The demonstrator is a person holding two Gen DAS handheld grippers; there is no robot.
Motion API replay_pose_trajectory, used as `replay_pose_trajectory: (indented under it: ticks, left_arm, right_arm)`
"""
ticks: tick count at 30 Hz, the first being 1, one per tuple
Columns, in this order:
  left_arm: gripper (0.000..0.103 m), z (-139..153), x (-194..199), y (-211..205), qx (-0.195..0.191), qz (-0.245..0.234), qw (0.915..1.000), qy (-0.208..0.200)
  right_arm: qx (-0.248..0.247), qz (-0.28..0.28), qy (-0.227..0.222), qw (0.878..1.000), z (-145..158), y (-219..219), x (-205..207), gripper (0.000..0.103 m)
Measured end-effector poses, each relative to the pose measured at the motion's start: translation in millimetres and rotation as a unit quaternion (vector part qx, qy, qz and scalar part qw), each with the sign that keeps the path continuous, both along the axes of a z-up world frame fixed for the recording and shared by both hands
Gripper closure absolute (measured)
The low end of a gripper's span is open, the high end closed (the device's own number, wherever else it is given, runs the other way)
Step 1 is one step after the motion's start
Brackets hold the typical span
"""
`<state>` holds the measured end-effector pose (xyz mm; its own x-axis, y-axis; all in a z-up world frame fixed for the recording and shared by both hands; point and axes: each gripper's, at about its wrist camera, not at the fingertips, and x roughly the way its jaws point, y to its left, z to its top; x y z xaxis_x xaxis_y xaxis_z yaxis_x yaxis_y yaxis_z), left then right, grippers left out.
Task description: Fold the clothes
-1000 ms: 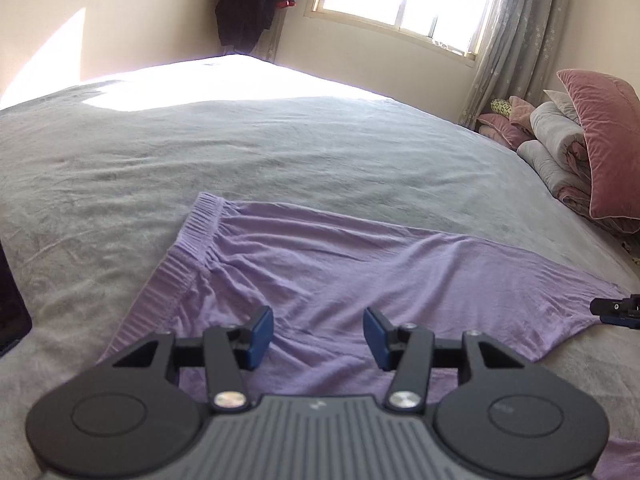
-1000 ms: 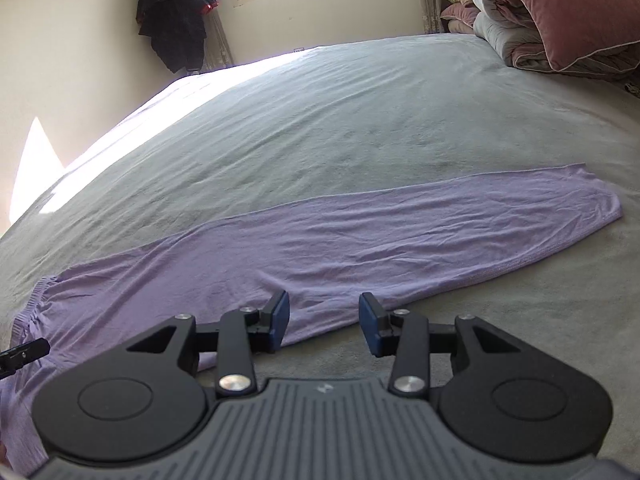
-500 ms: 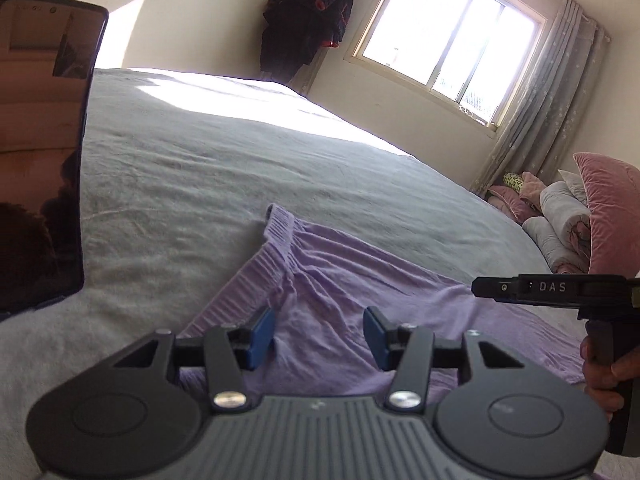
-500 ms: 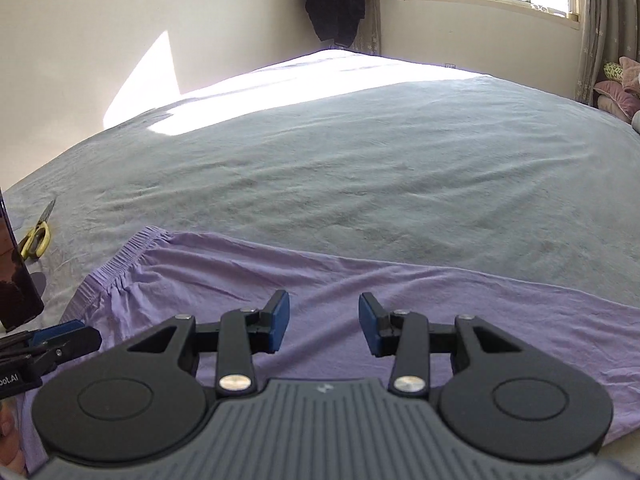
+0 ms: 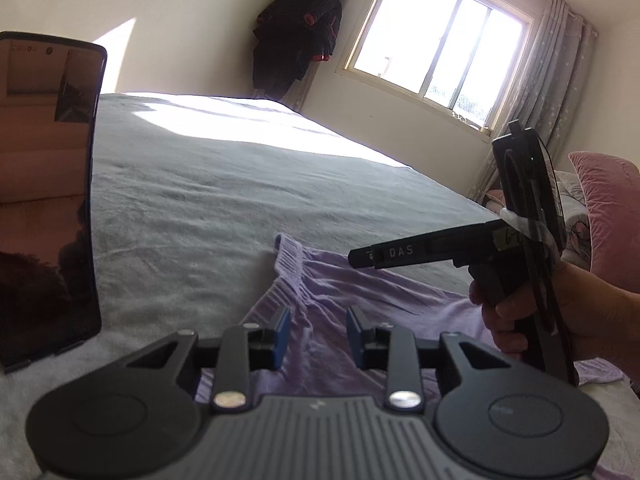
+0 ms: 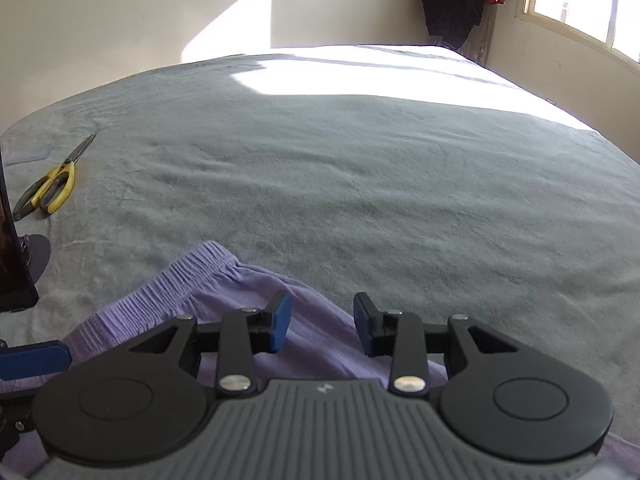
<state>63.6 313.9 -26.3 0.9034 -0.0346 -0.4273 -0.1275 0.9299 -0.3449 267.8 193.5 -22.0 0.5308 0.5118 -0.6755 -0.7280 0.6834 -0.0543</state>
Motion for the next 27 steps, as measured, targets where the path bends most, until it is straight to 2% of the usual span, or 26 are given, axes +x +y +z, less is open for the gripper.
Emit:
replay_pose_trajectory:
  ticks: [1, 2, 3, 5, 10, 13, 16, 17, 21, 24, 27]
  left_arm:
    - [0.088, 0, 1, 0, 0.0, -0.009, 1.0, 0.0]
    - [0.093, -1, 2, -2, 0.001, -0.019, 0.9998, 0.003]
    - [0.093, -1, 4, -4, 0.004, -0.029, 0.9995, 0.007]
    - [0.093, -4, 9, -6, 0.015, -0.027, 0.9993, 0.023]
    - [0.093, -8, 9, 0, 0.004, -0.005, 0.9994, 0.035]
    - [0.093, -8, 11, 4, -0.003, -0.002, 0.9993, 0.036]
    - [0.091, -8, 12, 5, -0.003, -0.003, 0.9991, 0.043]
    - [0.09, -7, 12, 6, -0.003, -0.004, 0.999, 0.044]
    - [0.088, 3, 9, 8, 0.0, -0.012, 0.9991, 0.04]
    - [0.088, 10, 4, 15, -0.02, -0.033, 0.999, 0.023]
    - [0.088, 14, 4, 18, -0.041, -0.052, 0.9976, 0.019]
  right_arm:
    - [-0.005, 0.0, 0.003, 1.0, -3, 1, 2, 0.066]
    - [-0.01, 0.001, 0.006, 1.0, -6, 3, 3, 0.072]
    - [-0.009, 0.002, 0.01, 1.0, -9, 4, 4, 0.076]
    - [-0.005, -0.004, 0.009, 1.0, -11, 6, 4, 0.101]
    - [0.0, -0.013, -0.014, 1.0, -6, 14, 2, 0.102]
    - [-0.006, -0.024, -0.012, 1.0, -9, 17, 9, 0.102]
    - [-0.019, -0.024, -0.011, 0.999, -9, 20, 8, 0.097]
    - [-0.02, -0.025, -0.007, 0.999, -6, 19, 7, 0.09]
    - [-0.007, -0.026, 0.014, 1.0, 14, 4, 1, 0.09]
    - [0.005, -0.039, 0.026, 0.999, 30, -15, -8, 0.089]
    - [0.005, -0.053, 0.03, 0.998, 40, -28, -19, 0.083]
